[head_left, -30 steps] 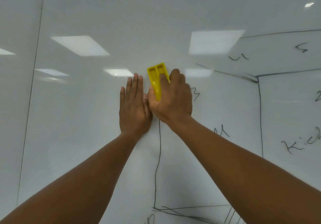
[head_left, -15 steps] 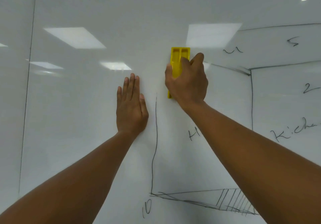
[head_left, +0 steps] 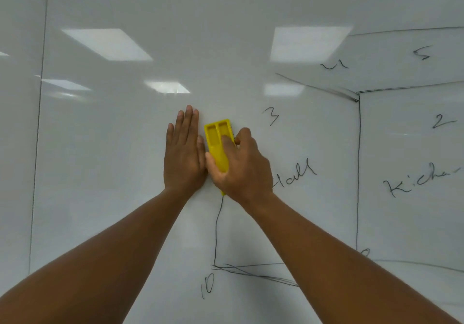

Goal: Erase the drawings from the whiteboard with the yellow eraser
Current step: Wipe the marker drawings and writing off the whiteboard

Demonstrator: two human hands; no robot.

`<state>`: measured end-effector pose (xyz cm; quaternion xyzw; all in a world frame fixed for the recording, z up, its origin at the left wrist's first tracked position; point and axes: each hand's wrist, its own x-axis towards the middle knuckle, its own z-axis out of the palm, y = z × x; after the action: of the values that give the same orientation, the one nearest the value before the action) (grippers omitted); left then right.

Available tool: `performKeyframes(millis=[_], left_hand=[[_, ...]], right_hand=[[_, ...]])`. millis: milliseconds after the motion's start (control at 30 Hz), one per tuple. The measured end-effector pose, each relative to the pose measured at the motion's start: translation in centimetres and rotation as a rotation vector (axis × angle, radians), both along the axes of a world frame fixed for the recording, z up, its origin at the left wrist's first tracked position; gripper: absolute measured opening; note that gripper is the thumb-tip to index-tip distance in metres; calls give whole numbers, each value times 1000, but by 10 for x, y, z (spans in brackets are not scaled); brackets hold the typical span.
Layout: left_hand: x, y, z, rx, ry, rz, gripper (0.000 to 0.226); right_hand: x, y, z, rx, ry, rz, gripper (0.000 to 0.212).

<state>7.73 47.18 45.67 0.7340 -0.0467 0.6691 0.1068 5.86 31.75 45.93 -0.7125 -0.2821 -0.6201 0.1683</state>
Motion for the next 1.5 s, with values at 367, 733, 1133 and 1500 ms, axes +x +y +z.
performKeyframes(millis=[367, 733, 1133, 1500], left_hand=[[2, -4, -8, -45, -41, -1, 55], [2, -3, -13, -41, -32, -5, 54], [2, -4, -18, -50, -30, 12, 55], [1, 8, -29, 32, -9, 35, 54]], right_hand=[[15, -53, 70, 461, 30, -31, 45], [3, -15, -4, -53, -55, -54, 45], [10, -40, 5, 57, -94, -57, 46], [18, -60, -13, -765, -297, 73, 39]])
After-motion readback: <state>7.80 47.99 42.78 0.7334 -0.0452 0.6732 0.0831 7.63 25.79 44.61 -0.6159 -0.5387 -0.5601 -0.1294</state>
